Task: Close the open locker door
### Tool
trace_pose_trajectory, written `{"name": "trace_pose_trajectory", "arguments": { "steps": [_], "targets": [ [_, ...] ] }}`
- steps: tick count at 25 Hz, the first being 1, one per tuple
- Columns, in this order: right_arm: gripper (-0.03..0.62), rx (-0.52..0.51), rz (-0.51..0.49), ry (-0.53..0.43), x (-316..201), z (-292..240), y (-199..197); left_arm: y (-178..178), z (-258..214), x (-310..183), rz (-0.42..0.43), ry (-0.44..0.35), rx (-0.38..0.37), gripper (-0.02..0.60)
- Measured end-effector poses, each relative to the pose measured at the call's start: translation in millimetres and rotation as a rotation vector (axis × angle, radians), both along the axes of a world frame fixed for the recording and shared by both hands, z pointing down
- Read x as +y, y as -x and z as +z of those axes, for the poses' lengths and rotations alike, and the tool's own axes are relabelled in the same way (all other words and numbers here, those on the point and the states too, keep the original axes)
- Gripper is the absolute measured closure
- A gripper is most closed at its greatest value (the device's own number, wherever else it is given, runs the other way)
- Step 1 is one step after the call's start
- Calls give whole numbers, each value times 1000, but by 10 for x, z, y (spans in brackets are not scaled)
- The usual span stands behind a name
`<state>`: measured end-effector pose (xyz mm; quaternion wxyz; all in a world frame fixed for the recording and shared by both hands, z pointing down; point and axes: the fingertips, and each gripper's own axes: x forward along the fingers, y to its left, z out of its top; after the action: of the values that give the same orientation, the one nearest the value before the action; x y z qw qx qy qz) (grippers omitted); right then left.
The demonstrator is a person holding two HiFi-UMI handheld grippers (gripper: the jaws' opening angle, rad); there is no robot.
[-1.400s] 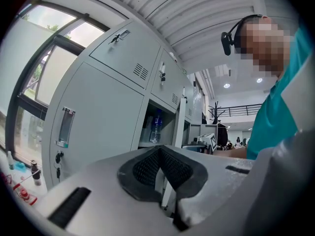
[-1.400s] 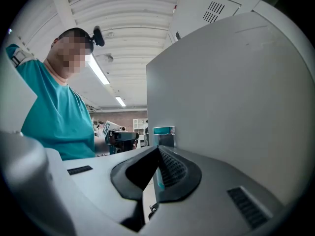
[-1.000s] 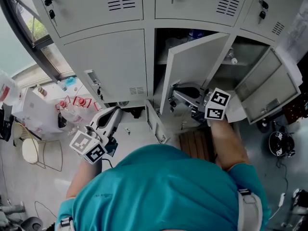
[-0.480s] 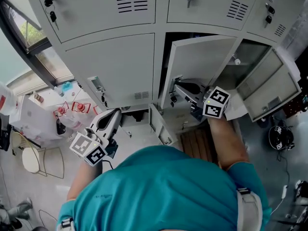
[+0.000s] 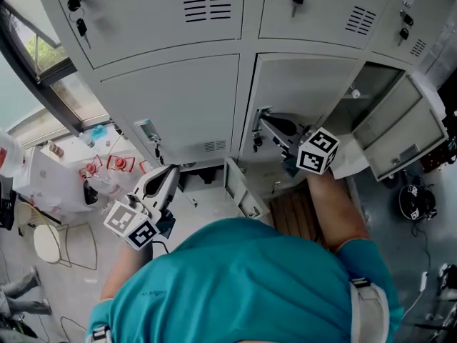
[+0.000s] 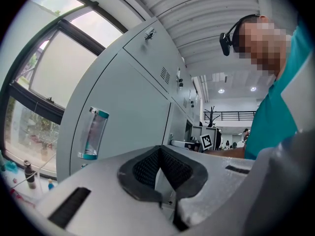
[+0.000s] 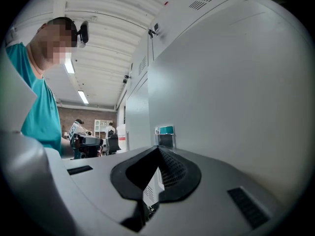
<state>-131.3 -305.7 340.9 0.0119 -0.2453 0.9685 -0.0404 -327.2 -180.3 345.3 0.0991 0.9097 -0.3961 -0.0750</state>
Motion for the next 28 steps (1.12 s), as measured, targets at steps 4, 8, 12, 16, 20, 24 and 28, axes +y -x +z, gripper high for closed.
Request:
{"name": "trace_pose_trajectory", "arguments": {
  "steps": [4, 8, 12, 16, 20, 24, 28],
  "targets": [
    [594, 1, 49, 5, -108, 4, 27, 71, 20, -14, -6, 4, 5, 577],
    [592, 8, 96, 5, -199, 1, 50, 120, 18, -22, -9, 6, 11, 577],
    [592, 23, 131, -14, -212, -5, 58, 163, 36, -46, -10, 11, 14, 577],
    [586, 33, 190, -55, -217, 0, 71, 159, 76, -75, -6, 17, 21, 578],
    [570, 89, 281, -118, -213, 4, 59, 129, 110, -87, 10, 24, 23, 577],
    [562, 192, 391, -184, -201, 46, 44, 117, 120, -102, 20, 26, 29, 577],
    [562, 297, 471, -160, -198, 283, 8, 105, 149, -101, 28, 33, 33, 578]
  ]
}}
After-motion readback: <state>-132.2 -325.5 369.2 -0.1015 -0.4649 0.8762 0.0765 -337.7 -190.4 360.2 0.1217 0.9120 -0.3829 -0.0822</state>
